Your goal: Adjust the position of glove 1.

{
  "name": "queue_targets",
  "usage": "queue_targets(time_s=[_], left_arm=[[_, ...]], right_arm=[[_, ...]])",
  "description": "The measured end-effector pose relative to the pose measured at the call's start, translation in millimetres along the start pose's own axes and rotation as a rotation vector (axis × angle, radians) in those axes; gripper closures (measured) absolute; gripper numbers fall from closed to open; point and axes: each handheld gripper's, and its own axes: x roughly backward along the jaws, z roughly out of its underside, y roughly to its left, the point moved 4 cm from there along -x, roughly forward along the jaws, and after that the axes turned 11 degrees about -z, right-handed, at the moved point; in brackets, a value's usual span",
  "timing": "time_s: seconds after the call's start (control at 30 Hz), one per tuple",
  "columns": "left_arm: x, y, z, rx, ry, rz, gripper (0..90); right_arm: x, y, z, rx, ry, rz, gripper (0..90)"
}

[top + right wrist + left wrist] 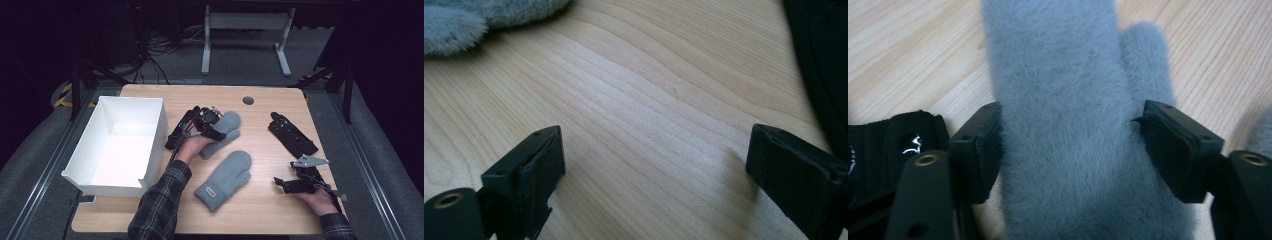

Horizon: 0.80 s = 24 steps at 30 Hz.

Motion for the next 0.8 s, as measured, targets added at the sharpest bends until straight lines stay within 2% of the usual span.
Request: queue_targets(time_s=[0.07,0.27,0.4,0.6,0.8], left_arm=[[-0.6,-0.7,1.1,0.001,0.008,0.007,35.5],[-0.1,-2.7,2.5,0.001,0.014,0.026,60.1],[2.3,-1.4,1.8,0.012,0.009,0.029,72.3],[7.3,1.4,1.0,0.039,0.003,0.055,76.1],[18.6,-0.7,-1.1,0.048,-0.002,0.084,76.7]], right_arm=[[0.0,0.0,0.0,0.000,0.000,0.000,9.0],[-0.1,-0.1,0.0,0.001,0.000,-0.001,9.0],[-0.1,-0.2,-0.1,0.000,0.000,0.001,9.0],[-0.1,-0.2,-0.1,0.000,0.000,0.001,9.0],[-0.1,-0.1,-0.1,0.000,0.000,0.001,9.0]])
